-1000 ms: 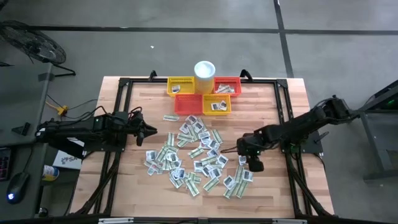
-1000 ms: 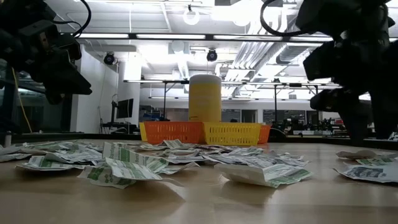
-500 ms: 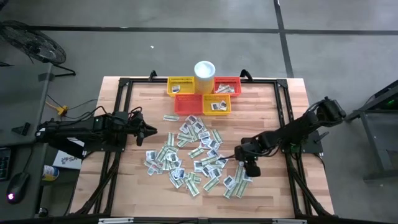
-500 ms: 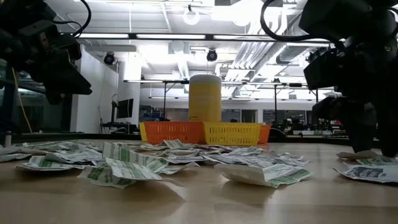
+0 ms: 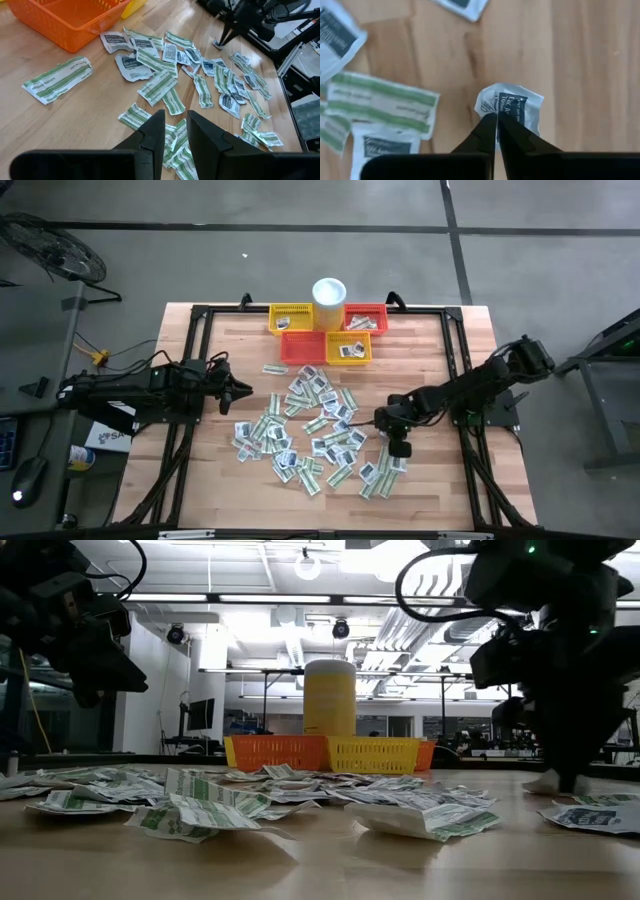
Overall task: Pick & Place First Aid Supplies
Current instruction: Put the black towelette pack into the bottom yellow basket, then put the green bandage pack into the top orange basket
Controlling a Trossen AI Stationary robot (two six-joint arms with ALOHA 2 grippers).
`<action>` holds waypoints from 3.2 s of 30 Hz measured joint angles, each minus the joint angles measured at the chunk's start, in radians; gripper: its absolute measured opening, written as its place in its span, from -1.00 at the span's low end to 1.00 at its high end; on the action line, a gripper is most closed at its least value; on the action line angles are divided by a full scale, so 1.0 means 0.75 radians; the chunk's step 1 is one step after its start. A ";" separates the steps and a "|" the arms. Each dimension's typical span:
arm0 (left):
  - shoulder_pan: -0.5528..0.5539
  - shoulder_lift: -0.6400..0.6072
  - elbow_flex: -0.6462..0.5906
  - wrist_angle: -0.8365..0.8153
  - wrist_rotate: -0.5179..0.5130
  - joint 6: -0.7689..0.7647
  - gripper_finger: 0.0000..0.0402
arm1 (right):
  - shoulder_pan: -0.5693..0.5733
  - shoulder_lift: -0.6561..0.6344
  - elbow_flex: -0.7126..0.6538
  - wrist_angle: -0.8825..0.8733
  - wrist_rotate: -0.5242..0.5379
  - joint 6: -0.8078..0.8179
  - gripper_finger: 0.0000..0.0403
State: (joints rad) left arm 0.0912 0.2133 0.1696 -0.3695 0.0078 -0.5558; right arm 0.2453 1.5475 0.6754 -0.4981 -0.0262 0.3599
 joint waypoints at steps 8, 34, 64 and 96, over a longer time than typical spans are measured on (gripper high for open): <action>0.000 0.000 0.000 0.000 0.000 0.000 -0.60 | -0.107 -0.067 0.031 -0.020 0.088 -0.002 -0.99; 0.000 0.000 0.000 0.000 0.000 0.000 -0.60 | -0.652 -0.163 0.329 0.134 0.292 -0.787 -1.00; 0.000 0.000 0.000 0.000 0.000 0.000 -0.60 | -0.808 0.147 0.330 0.546 0.202 0.233 -0.92; 0.000 0.000 0.000 0.000 0.000 0.000 -0.60 | -0.518 0.123 0.325 0.297 0.001 -0.813 -0.32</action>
State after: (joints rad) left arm 0.0913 0.2132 0.1696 -0.3697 0.0078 -0.5559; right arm -0.1428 1.6396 0.9192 -0.2754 -0.0254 -0.2501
